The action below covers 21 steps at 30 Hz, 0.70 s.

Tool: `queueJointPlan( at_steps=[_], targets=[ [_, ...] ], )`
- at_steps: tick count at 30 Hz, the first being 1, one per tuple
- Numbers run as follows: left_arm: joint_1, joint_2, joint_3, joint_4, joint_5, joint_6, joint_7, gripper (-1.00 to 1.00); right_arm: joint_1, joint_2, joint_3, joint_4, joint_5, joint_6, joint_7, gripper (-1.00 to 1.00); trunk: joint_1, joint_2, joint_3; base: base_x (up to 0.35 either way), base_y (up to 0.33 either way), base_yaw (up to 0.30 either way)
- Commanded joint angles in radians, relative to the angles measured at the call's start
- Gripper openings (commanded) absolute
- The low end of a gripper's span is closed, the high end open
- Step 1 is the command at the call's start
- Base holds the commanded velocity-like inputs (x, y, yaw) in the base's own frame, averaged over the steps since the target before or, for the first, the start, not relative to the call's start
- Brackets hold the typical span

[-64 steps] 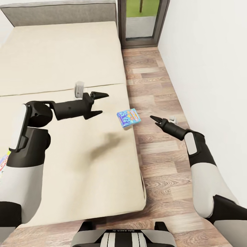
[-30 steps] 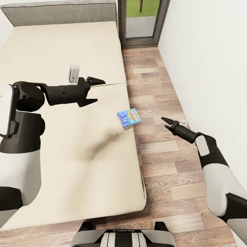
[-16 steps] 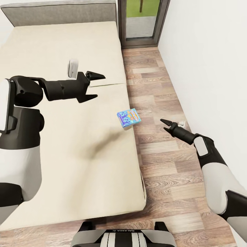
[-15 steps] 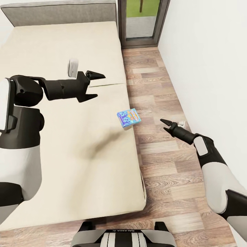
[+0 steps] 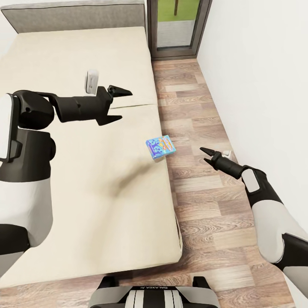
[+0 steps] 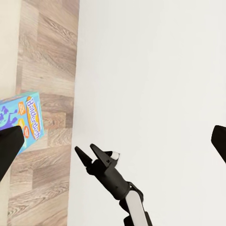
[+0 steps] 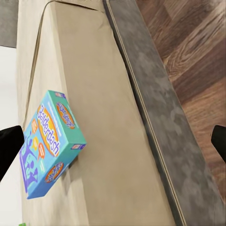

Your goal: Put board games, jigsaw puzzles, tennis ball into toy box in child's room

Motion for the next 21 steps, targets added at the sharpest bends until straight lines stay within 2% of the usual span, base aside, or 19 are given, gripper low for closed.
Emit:
queueJointPlan(
  at_steps=[1, 12, 21],
  targets=[
    [-0.001, 0.0, 0.0, 0.0, 0.009, 0.0, 0.01, 1.0, -0.001, 0.0, -0.003, 0.0, -0.002, 0.006, 0.001, 1.0, 0.0, 0.0, 0.0, 0.0, 0.0, 0.0],
    [-0.005, -0.003, -0.002, 0.009, 0.009, 0.0, 0.028, 1.0, -0.003, 0.006, -0.004, 0.006, -0.004, 0.006, -0.042, 1.0, 0.0, 0.0, 0.0, 0.0, 0.0, 0.015],
    [-0.006, -0.005, -0.002, 0.019, 0.009, 0.0, 0.044, 1.0, -0.004, 0.002, -0.004, 0.008, -0.005, 0.006, -0.054, 1.0, 0.0, 0.0, 0.0, 0.0, 0.0, 0.173]
  ],
)
